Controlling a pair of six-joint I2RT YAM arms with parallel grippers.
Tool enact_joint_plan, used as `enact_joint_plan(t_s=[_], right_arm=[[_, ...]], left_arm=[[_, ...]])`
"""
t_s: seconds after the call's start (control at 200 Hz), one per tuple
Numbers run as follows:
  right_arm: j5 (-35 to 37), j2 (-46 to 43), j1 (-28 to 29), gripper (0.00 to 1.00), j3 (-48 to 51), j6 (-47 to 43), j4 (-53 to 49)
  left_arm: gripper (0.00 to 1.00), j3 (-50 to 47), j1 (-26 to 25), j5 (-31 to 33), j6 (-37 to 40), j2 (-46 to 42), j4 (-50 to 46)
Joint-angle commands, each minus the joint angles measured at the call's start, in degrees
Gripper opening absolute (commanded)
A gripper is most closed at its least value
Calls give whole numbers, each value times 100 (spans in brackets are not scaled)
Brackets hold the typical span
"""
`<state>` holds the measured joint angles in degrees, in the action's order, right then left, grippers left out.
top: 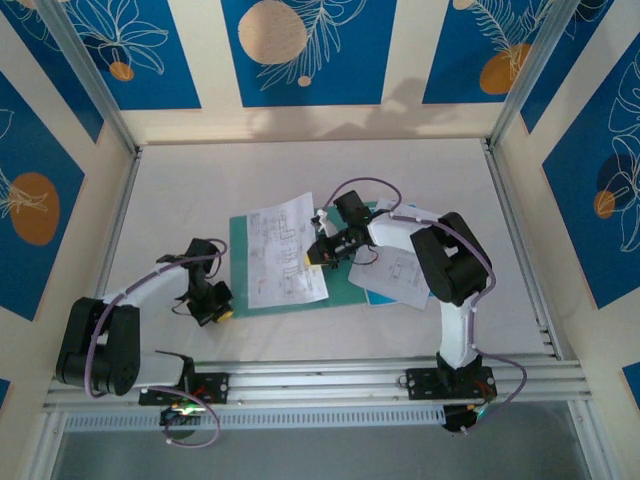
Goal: Put the files into the folder
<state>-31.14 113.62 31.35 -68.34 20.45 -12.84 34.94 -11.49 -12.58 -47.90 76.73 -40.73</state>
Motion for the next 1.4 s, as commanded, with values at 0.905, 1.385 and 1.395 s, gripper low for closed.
enact_joint_plan(t_s=[0.905,1.385,1.395], right_arm=[[-209,365,459,0,-98,857,651],[-178,213,229,0,8,947,665],[-168,213,239,0,10,945,655]], left_arm=[[0,-196,12,-192,53,193,557],[0,-197,11,-195,40,185,566],[0,-191,9,-200,39,189,566]])
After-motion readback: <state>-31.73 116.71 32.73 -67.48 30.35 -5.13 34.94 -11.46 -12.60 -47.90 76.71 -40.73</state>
